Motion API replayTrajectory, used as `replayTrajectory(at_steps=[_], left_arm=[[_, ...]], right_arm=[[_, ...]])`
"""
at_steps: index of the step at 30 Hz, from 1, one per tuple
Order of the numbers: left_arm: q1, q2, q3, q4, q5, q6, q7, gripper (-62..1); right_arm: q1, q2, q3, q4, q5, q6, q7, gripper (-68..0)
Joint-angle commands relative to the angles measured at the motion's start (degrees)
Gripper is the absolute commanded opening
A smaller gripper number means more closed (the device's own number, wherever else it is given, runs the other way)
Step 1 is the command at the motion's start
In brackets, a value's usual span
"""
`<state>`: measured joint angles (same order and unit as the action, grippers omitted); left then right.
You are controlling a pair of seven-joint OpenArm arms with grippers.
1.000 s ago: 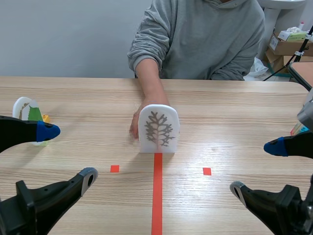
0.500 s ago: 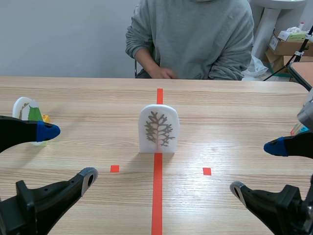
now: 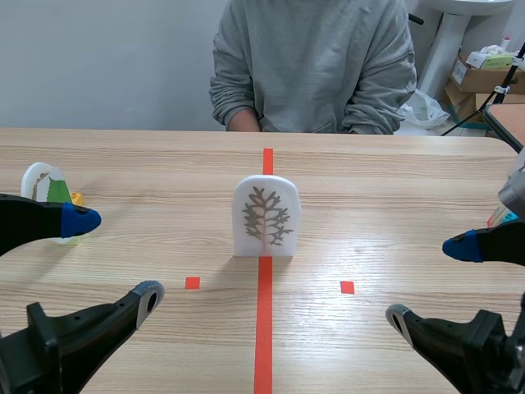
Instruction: Do the leaf sorting experiment
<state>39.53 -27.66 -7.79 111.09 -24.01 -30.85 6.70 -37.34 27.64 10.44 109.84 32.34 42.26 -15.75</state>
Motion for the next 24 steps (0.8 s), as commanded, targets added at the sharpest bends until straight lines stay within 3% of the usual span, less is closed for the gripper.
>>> replayTrajectory(at_steps=[1,24], left_arm=[[0.4,0.0,0.2,0.4,-0.4,0.0,-0.9,1.4],[0.4,0.0,0.2,0.4,-0.4,0.0,-0.9,1.4]], right_arm=[[0.0,0.4,0.9,0.3,0.4,0.5,0.4,-0.8],[0.1,0.4,0.9,0.3,-0.3,0.5,0.0,-0.8]])
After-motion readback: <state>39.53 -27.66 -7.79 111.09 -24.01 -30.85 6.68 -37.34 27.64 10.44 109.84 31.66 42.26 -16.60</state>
